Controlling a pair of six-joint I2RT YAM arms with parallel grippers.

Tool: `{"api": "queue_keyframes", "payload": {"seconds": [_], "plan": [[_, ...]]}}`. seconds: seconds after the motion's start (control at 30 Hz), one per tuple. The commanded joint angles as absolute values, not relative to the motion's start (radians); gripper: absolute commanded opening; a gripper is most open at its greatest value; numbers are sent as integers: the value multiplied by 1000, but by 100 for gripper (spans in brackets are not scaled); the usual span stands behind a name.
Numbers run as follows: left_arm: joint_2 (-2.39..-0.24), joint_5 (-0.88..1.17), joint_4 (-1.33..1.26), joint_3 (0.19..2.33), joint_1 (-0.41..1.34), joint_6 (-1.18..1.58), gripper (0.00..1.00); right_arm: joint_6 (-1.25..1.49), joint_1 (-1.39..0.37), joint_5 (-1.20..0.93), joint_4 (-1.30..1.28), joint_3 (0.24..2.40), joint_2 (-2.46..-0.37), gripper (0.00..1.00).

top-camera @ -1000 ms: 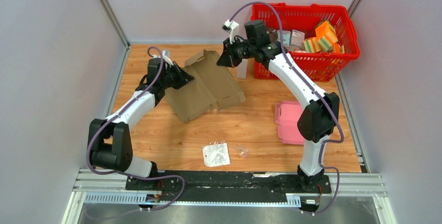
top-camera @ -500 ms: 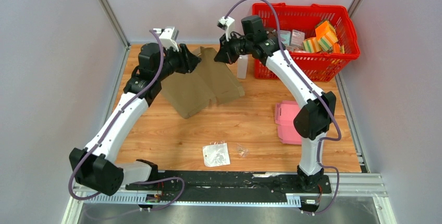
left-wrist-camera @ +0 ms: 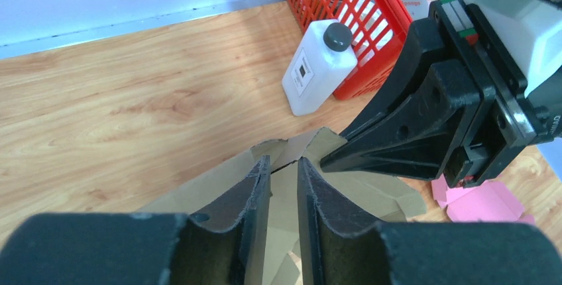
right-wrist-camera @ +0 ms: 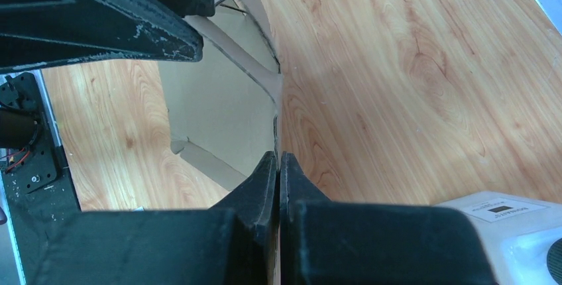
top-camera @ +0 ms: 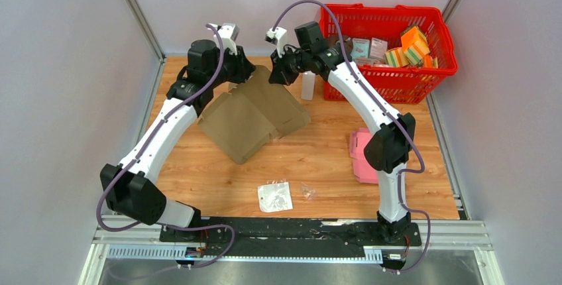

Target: Fold the paper box

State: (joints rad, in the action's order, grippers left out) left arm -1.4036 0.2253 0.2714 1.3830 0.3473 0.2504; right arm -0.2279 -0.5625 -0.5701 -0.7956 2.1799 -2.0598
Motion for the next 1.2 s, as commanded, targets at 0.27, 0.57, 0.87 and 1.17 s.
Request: {"api": "queue_keyframes", "payload": {"seconds": [0.27,0.57,0.87,1.17], "plan": [[-1437,380,153,1362,367,380,17,-250,-592,-572,-779,2220,-2056,0],[-1417,407,97,1243,373,428,27,-242,-598,-592,-761,2233,-2057,0],[-1316,351,273,1289,357,293,41,-294,-598,-569,-784,2229,-2054,0],[-1161,6,442,1216,325,204,75,-321,-600,-581,-816,2298,-2103,0]]}}
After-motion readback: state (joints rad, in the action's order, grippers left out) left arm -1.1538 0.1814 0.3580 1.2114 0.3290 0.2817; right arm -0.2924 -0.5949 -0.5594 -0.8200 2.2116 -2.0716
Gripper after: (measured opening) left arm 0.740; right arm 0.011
